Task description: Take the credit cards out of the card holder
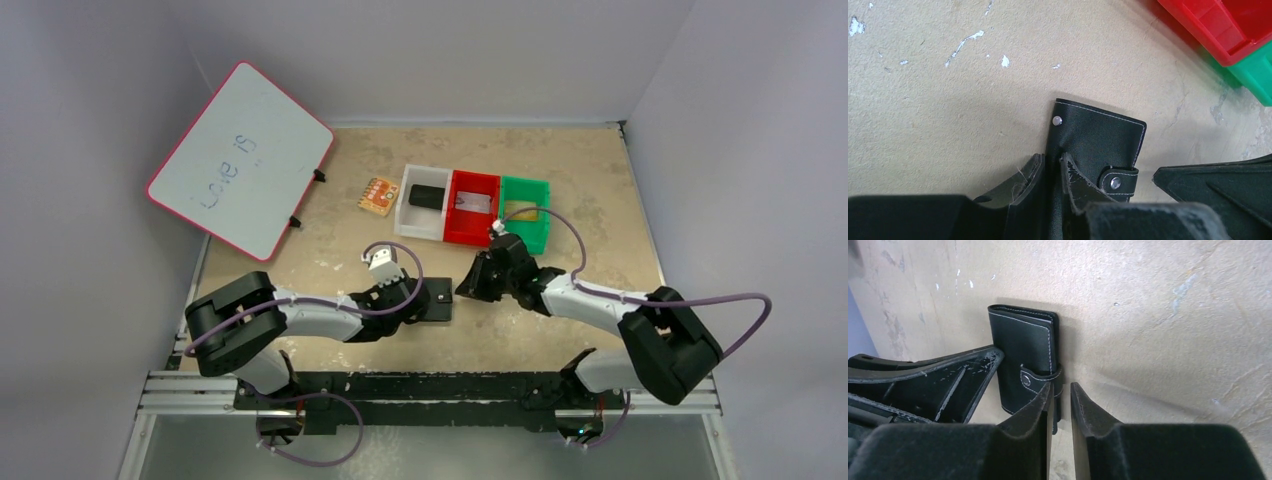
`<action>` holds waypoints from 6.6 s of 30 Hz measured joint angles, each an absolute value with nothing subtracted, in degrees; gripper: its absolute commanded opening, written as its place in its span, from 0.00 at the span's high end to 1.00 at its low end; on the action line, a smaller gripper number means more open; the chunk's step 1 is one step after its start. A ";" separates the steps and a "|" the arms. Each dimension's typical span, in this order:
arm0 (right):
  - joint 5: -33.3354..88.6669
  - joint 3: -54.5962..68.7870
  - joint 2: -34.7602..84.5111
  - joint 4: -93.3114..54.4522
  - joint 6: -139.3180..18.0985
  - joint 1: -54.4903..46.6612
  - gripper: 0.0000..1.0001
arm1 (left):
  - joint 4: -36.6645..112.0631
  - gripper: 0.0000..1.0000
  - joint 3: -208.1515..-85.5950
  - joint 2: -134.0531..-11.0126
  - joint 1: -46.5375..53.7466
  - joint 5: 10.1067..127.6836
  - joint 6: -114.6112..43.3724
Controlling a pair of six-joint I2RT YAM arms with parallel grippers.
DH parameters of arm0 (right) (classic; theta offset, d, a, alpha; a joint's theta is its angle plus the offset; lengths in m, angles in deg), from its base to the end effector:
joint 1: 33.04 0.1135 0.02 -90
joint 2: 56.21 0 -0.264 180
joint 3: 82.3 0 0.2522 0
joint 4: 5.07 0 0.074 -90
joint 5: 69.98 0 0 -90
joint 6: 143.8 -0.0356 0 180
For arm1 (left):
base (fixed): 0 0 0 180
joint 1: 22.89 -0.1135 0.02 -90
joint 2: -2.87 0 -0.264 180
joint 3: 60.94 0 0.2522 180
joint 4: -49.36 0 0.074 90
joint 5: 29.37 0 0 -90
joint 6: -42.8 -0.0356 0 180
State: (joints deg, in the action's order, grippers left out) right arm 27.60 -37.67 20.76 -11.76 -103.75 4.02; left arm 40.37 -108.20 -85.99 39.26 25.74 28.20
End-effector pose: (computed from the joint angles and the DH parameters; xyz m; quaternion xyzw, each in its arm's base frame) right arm 0.2034 0.1595 0.1670 0.0728 0.8982 0.3388 0.2703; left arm 0.1436 -0.2282 0.1303 -0.2040 0.8805 -0.1977 0.3795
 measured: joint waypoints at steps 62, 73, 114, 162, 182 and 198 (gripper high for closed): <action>34.29 -39.98 25.75 -2.32 -103.71 3.62 0.68 | 47.41 1.00 -103.50 -84.78 39.12 26.77 31.23; 15.95 -28.81 20.83 -23.50 -97.30 7.32 0.52 | 43.06 0.70 -103.61 -81.00 38.86 27.60 25.75; 8.95 -8.44 38.71 -50.54 -131.86 11.97 0.63 | 36.20 0.57 -121.93 -93.09 30.75 43.20 5.90; 16.19 -32.79 14.29 -26.10 -107.77 -0.81 0.47 | 42.14 0.68 -118.12 -92.85 32.92 37.02 10.40; 25.30 -32.14 24.17 -17.84 -92.49 1.94 0.53 | 40.22 0.68 -119.13 -92.91 32.89 37.54 10.23; 19.34 -30.89 25.90 -19.94 -95.36 2.31 1.00 | 40.20 0.68 -119.13 -92.91 32.89 37.56 10.23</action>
State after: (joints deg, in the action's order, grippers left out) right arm 19.34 -30.89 25.90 -19.94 -95.36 2.31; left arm 40.20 -119.13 -92.91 32.89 37.56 10.23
